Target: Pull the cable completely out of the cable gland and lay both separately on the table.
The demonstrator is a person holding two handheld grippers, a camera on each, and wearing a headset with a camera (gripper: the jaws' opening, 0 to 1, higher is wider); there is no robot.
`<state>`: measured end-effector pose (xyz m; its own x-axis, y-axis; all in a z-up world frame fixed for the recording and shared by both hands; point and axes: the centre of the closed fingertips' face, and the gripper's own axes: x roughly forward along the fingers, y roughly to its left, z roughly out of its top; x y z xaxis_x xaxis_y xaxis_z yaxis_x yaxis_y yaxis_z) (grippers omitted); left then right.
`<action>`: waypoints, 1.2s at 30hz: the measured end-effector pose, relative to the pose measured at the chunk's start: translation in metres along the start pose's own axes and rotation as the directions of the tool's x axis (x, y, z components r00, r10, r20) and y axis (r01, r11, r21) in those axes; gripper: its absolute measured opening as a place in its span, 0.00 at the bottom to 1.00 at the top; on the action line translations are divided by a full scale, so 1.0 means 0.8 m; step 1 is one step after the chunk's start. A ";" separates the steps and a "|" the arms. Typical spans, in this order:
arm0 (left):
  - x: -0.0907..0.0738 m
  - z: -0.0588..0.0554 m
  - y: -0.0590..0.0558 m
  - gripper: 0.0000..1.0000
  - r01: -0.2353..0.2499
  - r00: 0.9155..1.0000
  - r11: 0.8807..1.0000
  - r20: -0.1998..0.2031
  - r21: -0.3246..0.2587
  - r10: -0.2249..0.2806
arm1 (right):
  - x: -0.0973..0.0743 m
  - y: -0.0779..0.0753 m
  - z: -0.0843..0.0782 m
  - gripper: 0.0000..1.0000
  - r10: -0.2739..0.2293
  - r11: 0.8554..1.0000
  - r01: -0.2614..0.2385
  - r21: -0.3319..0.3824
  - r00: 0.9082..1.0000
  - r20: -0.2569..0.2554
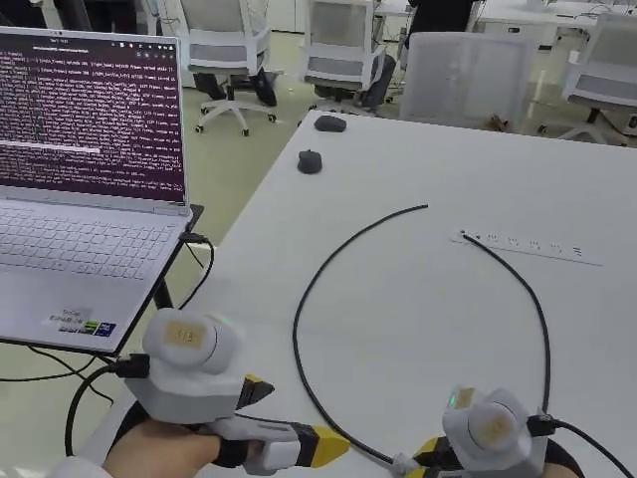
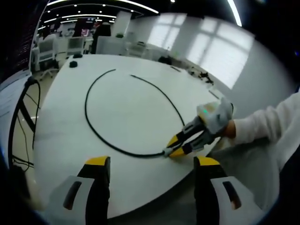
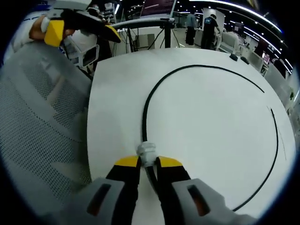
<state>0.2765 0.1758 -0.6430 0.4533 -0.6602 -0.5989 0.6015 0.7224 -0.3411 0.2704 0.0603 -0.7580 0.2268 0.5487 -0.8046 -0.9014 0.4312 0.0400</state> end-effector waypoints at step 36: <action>-0.015 0.096 -0.163 0.34 0.375 0.874 0.777 0.086 0.506 -0.478 | -0.226 0.053 0.145 0.11 -0.045 0.929 0.159 -0.334 0.945 0.323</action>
<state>0.2427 0.0735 -0.5358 0.1650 -0.9401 -0.2984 0.9700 0.2094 -0.1232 0.2337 0.0627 -0.5422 0.3744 0.7306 -0.5711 -0.9247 0.2487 -0.2881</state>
